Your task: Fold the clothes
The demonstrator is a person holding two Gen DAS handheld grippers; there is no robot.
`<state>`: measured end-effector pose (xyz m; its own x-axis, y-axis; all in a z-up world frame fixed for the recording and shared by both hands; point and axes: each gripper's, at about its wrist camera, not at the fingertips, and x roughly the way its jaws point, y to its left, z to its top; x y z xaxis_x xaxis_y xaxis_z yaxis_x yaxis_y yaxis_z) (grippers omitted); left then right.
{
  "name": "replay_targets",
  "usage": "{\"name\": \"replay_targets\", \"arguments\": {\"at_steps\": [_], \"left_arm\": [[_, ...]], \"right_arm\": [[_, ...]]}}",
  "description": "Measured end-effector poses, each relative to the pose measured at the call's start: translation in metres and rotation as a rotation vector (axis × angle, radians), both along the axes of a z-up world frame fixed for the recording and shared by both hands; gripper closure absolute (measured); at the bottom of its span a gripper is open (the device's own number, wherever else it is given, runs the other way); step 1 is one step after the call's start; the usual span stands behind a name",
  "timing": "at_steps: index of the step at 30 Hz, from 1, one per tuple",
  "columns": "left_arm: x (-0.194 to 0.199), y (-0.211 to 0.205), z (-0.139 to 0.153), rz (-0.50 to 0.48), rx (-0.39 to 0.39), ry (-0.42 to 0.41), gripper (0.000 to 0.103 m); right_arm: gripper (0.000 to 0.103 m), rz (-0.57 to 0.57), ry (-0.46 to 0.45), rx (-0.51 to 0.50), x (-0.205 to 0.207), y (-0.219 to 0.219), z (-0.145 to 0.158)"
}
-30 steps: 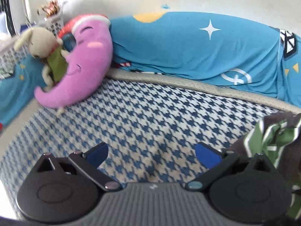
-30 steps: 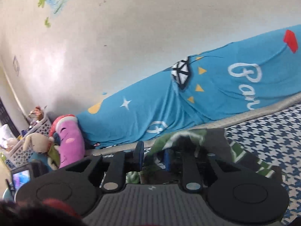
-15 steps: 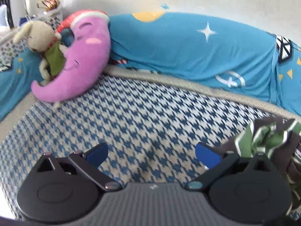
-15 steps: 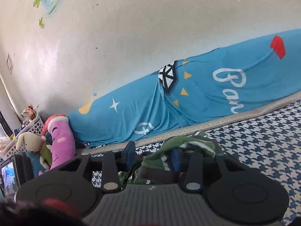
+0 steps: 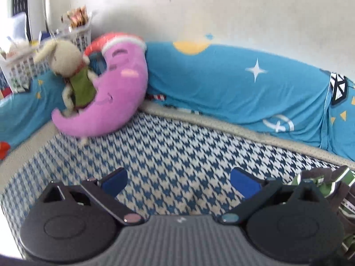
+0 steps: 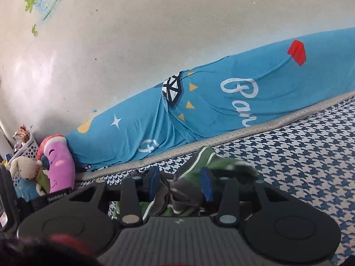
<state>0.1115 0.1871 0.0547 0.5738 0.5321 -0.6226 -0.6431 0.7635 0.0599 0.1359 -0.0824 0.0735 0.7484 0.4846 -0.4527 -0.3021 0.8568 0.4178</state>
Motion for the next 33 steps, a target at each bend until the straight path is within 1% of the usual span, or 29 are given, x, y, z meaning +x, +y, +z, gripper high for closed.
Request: {"name": "replay_targets", "arguments": {"at_steps": [1,4,6,10,12,15,17,19,21,22,26,30,33], "left_arm": [[-0.002,0.000,0.003,0.005,0.009,-0.008,0.000],[-0.009,0.007,0.007,0.012,-0.036,-0.029,0.000],[-0.012,0.008,0.007,-0.002,-0.051,-0.027,0.000],[-0.014,0.000,0.005,-0.067,-0.050,-0.012,0.000],[-0.016,-0.005,0.004,-0.119,-0.047,-0.015,0.000],[-0.014,-0.016,-0.002,-0.210,-0.056,0.013,0.000],[-0.010,-0.024,-0.008,-0.267,-0.091,0.040,0.000],[-0.005,-0.032,-0.015,-0.324,-0.141,0.074,0.000],[-0.002,-0.040,-0.022,-0.374,-0.182,0.101,0.000],[-0.001,-0.047,-0.027,-0.401,-0.189,0.121,0.000],[0.000,-0.074,-0.041,-0.466,-0.160,0.179,0.000],[0.000,-0.098,-0.051,-0.520,-0.115,0.224,0.000],[0.002,-0.108,-0.057,-0.532,-0.096,0.246,0.000]], "right_arm": [[0.063,0.010,-0.003,-0.009,-0.003,-0.002,0.002],[0.063,0.028,-0.017,-0.026,-0.010,-0.010,0.006],[0.063,0.036,-0.015,-0.037,-0.011,-0.016,0.006],[0.063,0.035,0.006,-0.053,-0.008,-0.028,0.001],[0.062,0.032,0.024,-0.067,-0.004,-0.032,-0.005],[0.062,0.030,0.068,-0.111,0.001,-0.035,-0.017],[0.060,0.033,0.100,-0.143,0.005,-0.035,-0.026],[0.052,0.041,0.132,-0.172,0.009,-0.035,-0.036],[0.052,0.046,0.162,-0.200,0.012,-0.035,-0.047],[0.052,0.045,0.174,-0.214,0.014,-0.034,-0.053],[0.052,0.030,0.225,-0.194,0.023,-0.037,-0.070],[0.052,0.016,0.247,-0.117,0.032,-0.036,-0.078],[0.051,0.007,0.260,-0.085,0.038,-0.029,-0.082]]}}
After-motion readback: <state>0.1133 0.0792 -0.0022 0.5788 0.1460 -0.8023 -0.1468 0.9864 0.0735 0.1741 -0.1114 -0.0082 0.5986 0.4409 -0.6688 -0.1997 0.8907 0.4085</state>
